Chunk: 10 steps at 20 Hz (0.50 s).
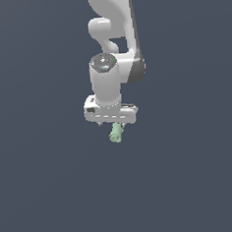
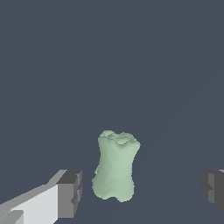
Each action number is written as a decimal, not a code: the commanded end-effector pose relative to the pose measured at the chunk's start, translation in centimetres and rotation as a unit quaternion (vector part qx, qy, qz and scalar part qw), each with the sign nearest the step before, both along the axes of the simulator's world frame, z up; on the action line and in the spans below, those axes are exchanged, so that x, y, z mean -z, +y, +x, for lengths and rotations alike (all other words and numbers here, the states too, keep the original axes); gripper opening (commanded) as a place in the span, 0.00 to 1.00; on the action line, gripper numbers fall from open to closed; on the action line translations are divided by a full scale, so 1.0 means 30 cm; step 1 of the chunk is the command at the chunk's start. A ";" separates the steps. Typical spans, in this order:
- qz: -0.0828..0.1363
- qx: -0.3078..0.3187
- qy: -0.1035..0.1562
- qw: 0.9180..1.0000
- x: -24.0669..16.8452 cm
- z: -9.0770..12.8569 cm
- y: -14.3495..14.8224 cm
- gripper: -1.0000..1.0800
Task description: Pick up the object and move it to a goal position.
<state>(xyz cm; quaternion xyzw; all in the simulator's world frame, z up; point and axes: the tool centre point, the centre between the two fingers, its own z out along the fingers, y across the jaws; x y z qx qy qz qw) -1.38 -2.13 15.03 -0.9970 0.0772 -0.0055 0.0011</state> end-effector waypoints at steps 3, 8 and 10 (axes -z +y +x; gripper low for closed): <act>0.000 0.032 0.003 0.999 0.074 -0.037 0.031 0.96; 0.000 0.057 0.005 0.998 0.130 -0.068 0.053 0.96; 0.000 0.063 0.005 0.998 0.142 -0.076 0.058 0.96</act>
